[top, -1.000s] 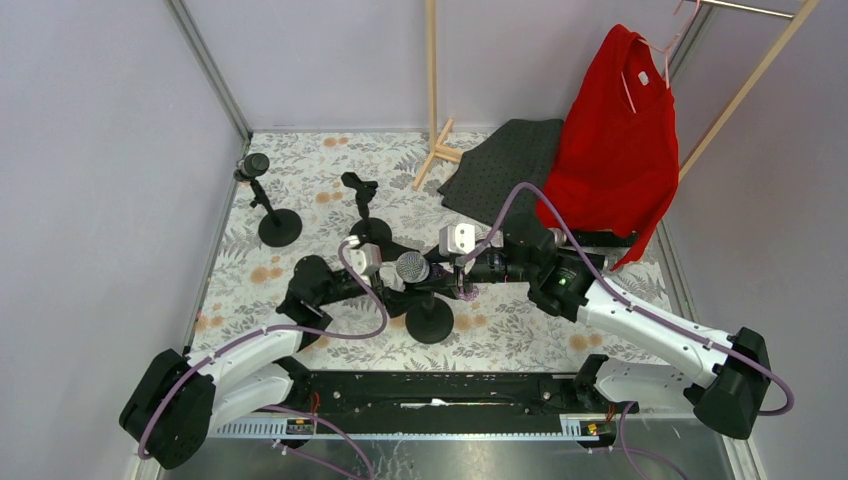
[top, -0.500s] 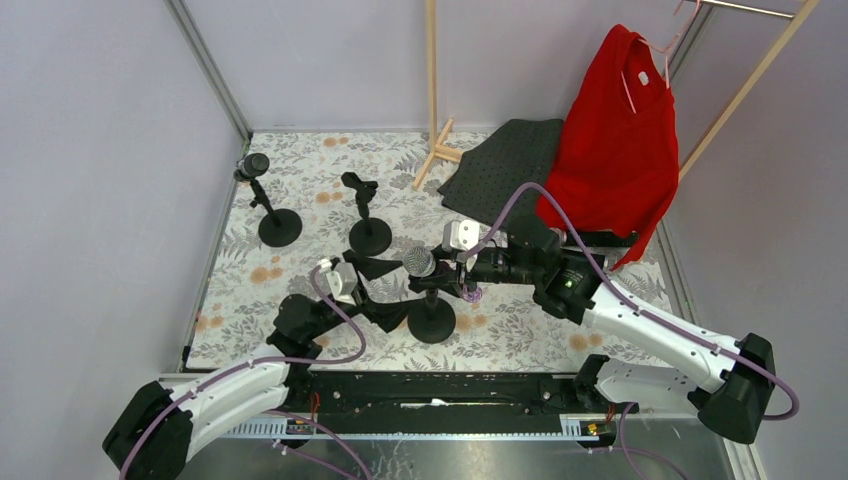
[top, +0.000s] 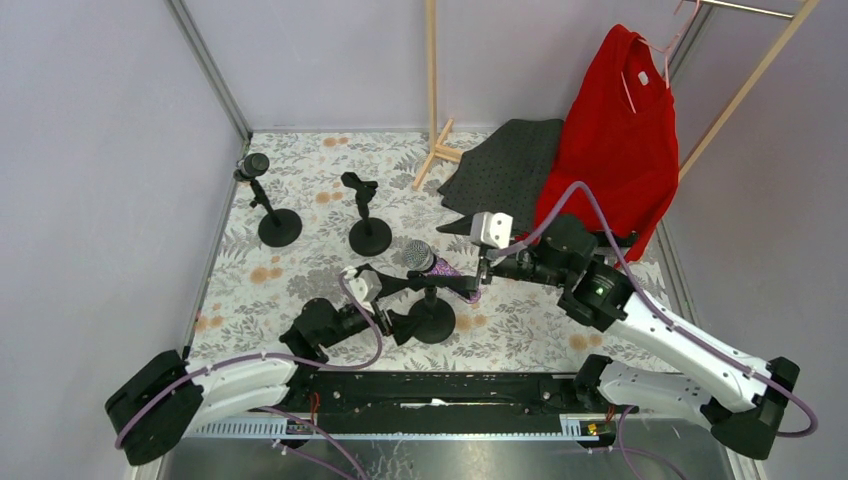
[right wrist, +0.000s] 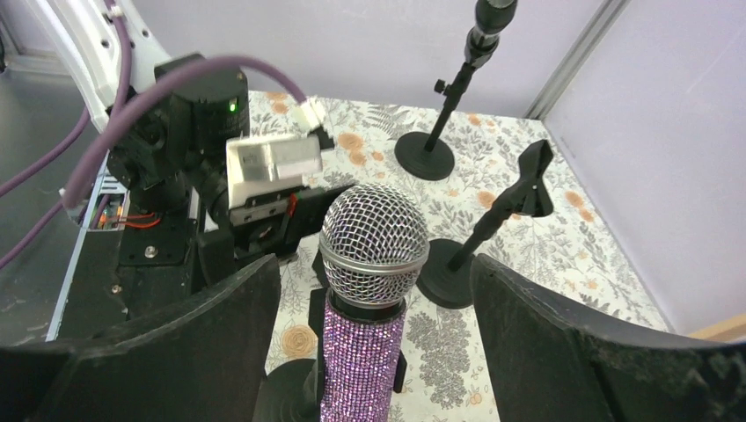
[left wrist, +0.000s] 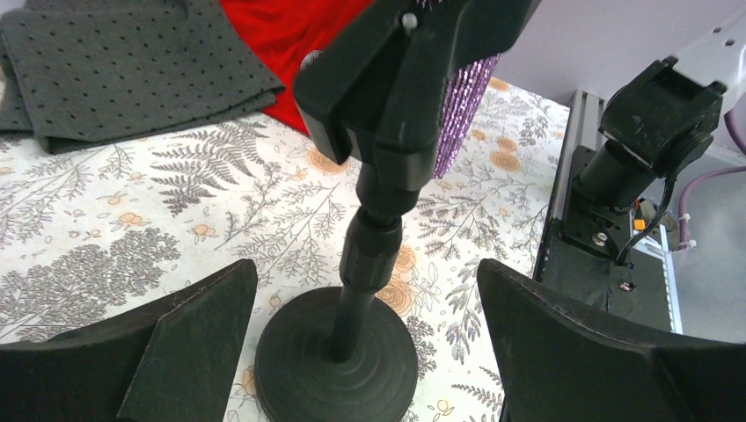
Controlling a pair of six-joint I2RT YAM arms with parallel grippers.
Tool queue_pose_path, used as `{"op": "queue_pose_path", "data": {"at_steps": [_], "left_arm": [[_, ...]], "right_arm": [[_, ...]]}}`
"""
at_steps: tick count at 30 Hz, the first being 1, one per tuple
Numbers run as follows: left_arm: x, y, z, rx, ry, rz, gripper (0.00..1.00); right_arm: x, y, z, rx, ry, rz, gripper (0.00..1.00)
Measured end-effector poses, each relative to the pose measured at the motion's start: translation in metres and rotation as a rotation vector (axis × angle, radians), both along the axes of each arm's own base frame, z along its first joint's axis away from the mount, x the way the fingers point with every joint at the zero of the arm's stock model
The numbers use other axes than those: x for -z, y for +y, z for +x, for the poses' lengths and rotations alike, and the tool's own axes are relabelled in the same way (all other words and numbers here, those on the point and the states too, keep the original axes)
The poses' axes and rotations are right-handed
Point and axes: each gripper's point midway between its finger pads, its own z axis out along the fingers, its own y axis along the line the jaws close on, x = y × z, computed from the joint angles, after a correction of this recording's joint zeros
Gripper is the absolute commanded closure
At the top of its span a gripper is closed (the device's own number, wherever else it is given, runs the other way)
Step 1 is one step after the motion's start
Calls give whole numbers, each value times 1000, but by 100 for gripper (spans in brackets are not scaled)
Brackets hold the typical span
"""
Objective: Attach the microphones to the stand
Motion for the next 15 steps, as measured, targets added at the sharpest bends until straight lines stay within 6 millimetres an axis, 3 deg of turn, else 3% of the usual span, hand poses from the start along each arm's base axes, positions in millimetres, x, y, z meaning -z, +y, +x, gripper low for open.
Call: {"op": "queue_pose_path", "data": {"at_steps": [7, 15], "left_arm": [[14, -21, -10, 10, -17, 30, 2], [24, -36, 15, -95, -36, 45, 26]], "right_arm": [[-24, -38, -14, 74, -53, 90, 14], [-10, -80, -28, 170, -45, 118, 18]]}}
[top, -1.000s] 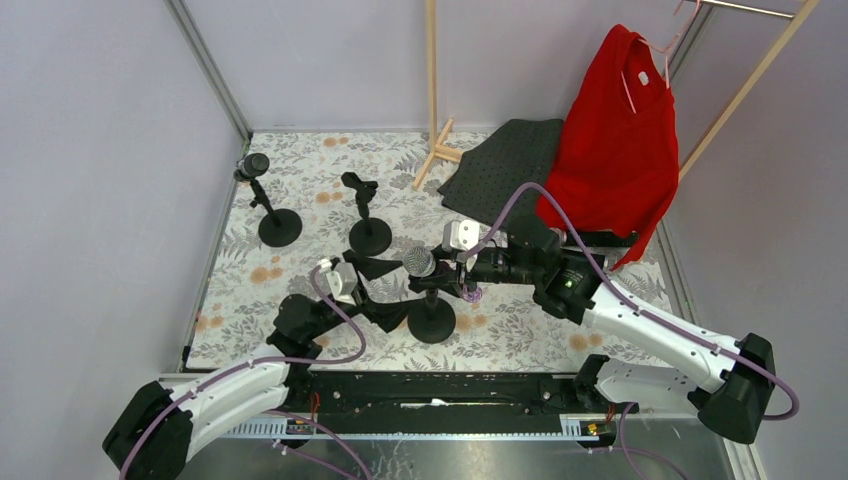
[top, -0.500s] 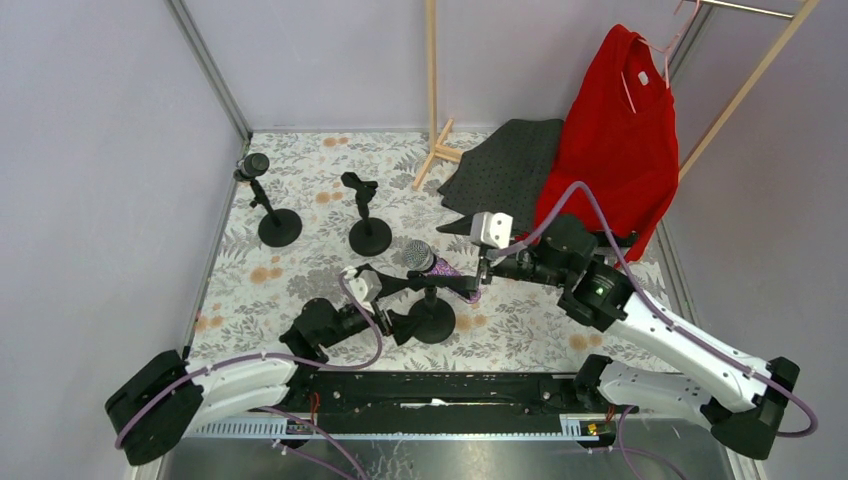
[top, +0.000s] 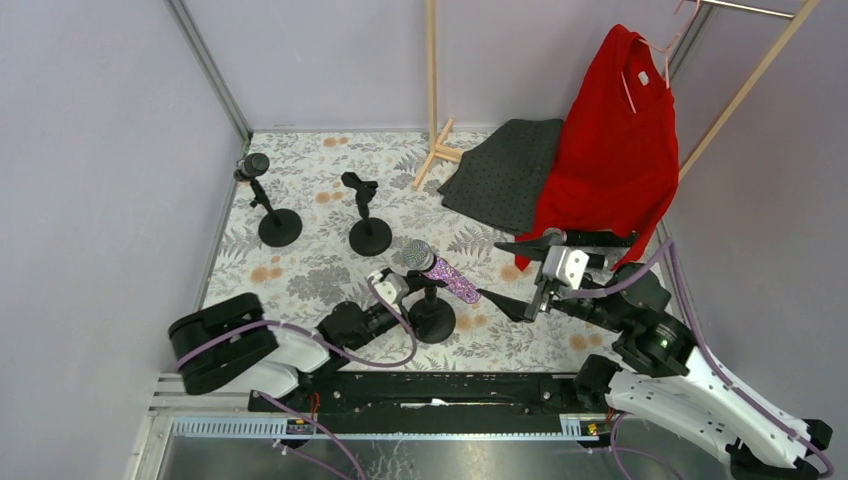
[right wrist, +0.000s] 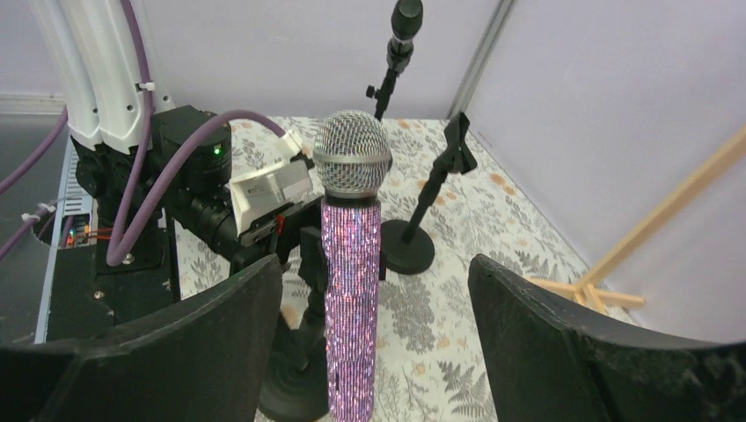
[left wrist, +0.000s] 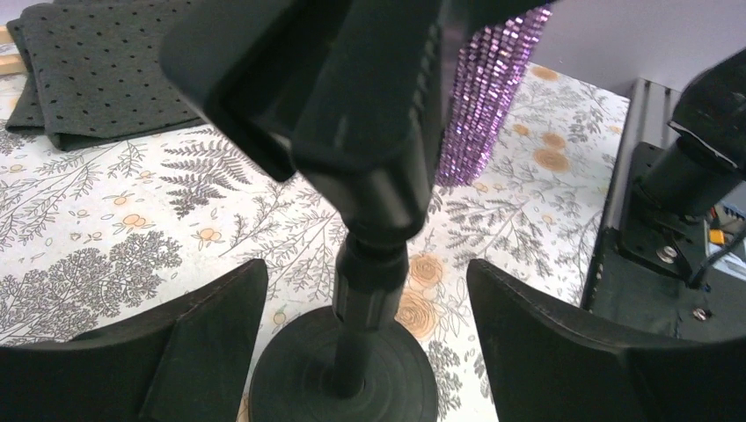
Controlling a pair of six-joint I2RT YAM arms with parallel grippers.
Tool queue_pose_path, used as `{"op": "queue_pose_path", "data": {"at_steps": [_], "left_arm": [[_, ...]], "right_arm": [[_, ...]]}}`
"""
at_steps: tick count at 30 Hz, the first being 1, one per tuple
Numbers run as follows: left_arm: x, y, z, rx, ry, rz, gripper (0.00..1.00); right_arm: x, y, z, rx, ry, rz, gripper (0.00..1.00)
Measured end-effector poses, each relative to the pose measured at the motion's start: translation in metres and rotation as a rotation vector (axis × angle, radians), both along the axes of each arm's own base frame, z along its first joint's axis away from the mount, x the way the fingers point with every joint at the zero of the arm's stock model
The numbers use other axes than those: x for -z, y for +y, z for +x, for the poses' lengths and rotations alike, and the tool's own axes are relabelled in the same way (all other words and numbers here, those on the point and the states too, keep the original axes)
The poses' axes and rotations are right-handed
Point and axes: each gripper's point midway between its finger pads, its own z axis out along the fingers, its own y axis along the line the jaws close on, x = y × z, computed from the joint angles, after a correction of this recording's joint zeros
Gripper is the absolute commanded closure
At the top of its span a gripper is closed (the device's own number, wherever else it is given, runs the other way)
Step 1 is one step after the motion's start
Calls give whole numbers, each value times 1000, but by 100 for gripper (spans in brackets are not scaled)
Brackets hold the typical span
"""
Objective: Attach the microphones to the stand
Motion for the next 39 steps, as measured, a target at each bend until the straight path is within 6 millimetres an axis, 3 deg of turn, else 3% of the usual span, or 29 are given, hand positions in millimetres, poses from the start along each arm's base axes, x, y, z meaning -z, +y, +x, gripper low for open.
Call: {"op": "queue_pose_path", "data": {"at_steps": [6, 12, 16, 21, 26, 32, 39], "left_arm": [[-2, -11, 12, -31, -18, -26, 46], [-9, -17, 15, -30, -40, -44, 82], [-11, -19, 21, -50, -45, -38, 99], [-12, -24, 29, -75, -51, -16, 100], [-11, -35, 48, -105, -74, 10, 100], [-12, -46, 99, -134, -67, -7, 100], [-14, -59, 156, -165, -73, -34, 100]], "right_arm": [[15, -18, -6, 38, 33, -27, 27], [23, -29, -13, 44, 48, -40, 27], [26, -37, -15, 67, 58, -31, 26], [34, -44, -7, 127, 76, -26, 22], [57, -53, 10, 247, 151, -49, 21], [68, -67, 23, 369, 225, -42, 21], [70, -81, 22, 428, 264, -11, 21]]}}
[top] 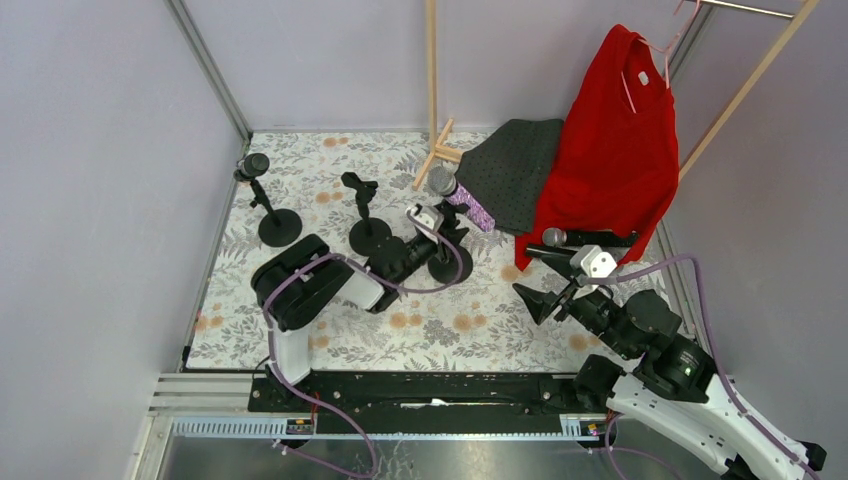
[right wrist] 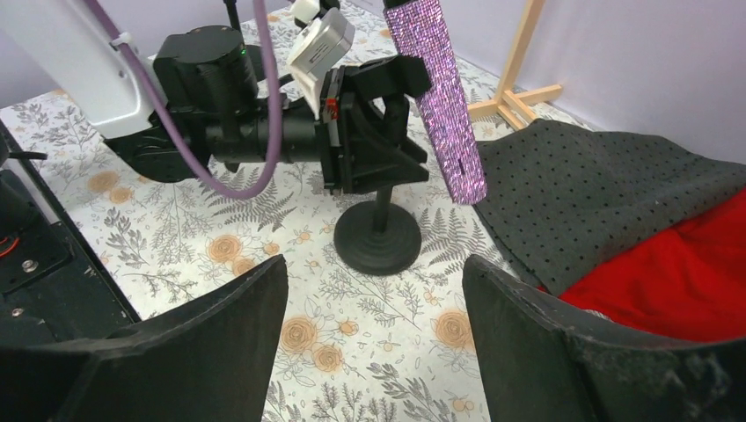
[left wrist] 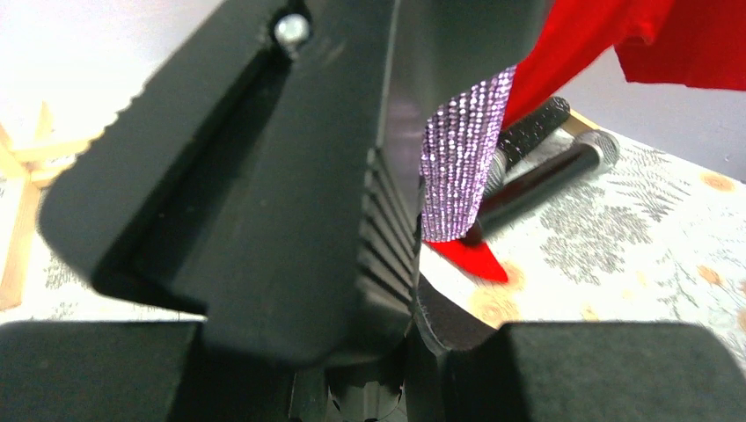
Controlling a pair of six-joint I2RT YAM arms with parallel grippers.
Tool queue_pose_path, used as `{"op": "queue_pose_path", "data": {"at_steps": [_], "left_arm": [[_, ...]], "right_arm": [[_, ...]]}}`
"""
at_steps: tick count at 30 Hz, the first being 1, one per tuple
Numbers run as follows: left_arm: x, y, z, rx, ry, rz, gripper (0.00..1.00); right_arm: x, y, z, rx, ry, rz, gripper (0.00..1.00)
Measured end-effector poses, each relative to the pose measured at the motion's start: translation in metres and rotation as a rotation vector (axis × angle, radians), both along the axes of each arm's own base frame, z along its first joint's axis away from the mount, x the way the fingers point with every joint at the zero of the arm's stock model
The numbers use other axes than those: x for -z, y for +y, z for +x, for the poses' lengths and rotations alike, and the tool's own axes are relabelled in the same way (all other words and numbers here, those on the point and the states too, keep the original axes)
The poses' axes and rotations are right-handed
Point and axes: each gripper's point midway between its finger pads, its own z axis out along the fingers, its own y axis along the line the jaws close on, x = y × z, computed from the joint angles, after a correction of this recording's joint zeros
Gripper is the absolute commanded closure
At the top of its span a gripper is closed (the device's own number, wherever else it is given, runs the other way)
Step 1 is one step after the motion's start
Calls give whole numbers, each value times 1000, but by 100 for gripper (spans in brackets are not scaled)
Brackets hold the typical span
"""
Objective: Attach the microphones to the stand
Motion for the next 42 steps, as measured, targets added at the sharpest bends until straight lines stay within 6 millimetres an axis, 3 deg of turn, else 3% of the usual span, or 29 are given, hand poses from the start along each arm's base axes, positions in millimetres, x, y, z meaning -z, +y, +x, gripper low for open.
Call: {"op": "queue_pose_path", "data": {"at_steps": [8, 18, 21, 28, 36, 42], "left_arm": [[-3, 1, 64, -30, 1, -36, 100], [-5, -8, 118, -44, 5, -35, 100], [-7, -13, 126, -38, 7, -22, 87], [-6, -17, 127, -22, 0, 6, 49], [21, -2, 106, -21, 60, 44, 27], [9, 7, 90, -16, 67, 30, 16]], "right_arm": [[5, -8, 2, 38, 14, -9, 18], [11, -12, 3, 57, 28, -29, 17], [11, -14, 4, 70, 29, -30, 16], [10, -24, 11, 149, 41, -8, 15], [18, -32, 24, 263, 95, 2, 15], [20, -38, 34, 364, 148, 34, 17]]}}
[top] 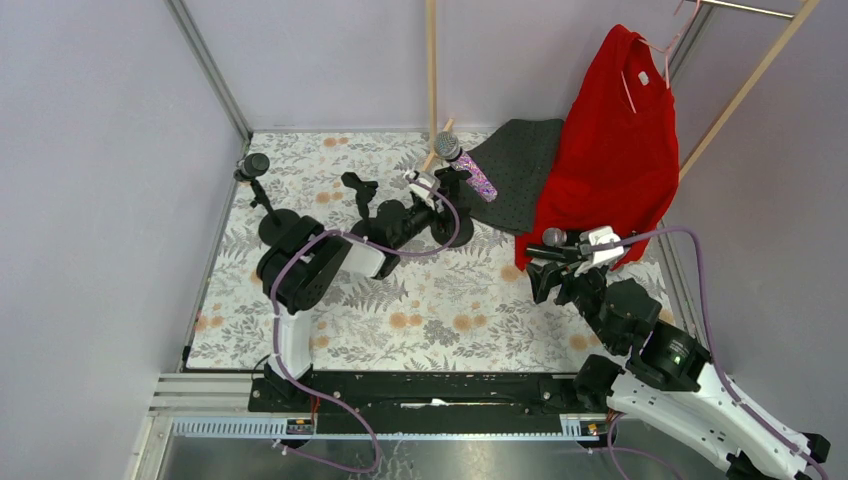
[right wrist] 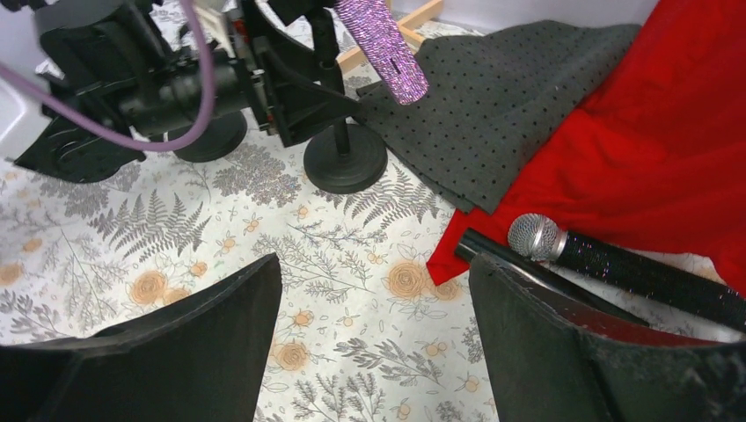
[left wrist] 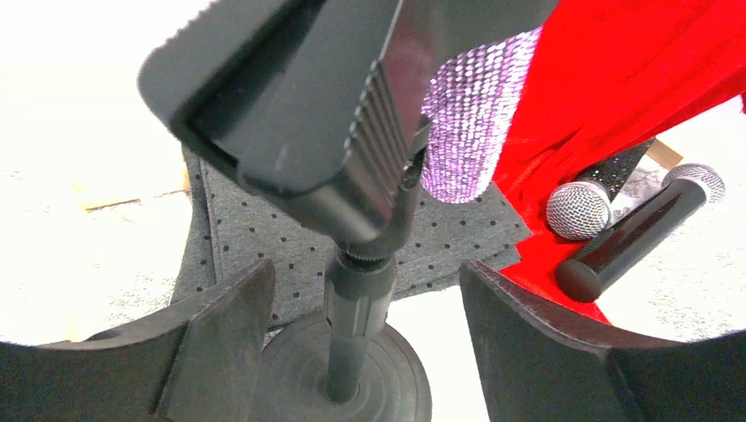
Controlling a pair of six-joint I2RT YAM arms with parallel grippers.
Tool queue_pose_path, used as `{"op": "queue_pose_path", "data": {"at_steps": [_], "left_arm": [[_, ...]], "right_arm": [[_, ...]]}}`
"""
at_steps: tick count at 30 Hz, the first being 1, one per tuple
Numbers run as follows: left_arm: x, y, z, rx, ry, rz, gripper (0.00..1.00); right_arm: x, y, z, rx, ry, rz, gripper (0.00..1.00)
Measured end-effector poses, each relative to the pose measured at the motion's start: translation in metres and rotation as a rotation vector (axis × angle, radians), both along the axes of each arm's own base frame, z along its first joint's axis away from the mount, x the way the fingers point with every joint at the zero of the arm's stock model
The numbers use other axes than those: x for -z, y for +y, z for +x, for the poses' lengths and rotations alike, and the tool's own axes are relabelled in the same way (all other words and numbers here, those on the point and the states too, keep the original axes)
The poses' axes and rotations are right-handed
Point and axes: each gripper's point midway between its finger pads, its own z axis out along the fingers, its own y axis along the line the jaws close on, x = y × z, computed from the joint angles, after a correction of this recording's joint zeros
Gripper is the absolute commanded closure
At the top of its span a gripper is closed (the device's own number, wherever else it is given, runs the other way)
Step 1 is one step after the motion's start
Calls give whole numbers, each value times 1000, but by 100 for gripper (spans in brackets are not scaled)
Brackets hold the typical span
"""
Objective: Attach the microphones to the stand
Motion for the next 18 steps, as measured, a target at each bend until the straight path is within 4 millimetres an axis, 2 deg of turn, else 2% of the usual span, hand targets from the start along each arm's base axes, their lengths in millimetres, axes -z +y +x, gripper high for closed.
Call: {"op": "queue_pose_path", "data": {"at_steps": [7, 15, 18], "left_arm": [[-23, 10, -39, 8, 7, -25, 10], [-28, 7, -129, 105, 57, -43, 9], [-28, 10, -159, 135, 85, -52, 9]], "right_arm": [[2, 5, 11, 69, 86, -21, 14], [18, 18, 25, 45, 135, -222, 11], [16, 21, 40, 42, 151, -308, 11]]}}
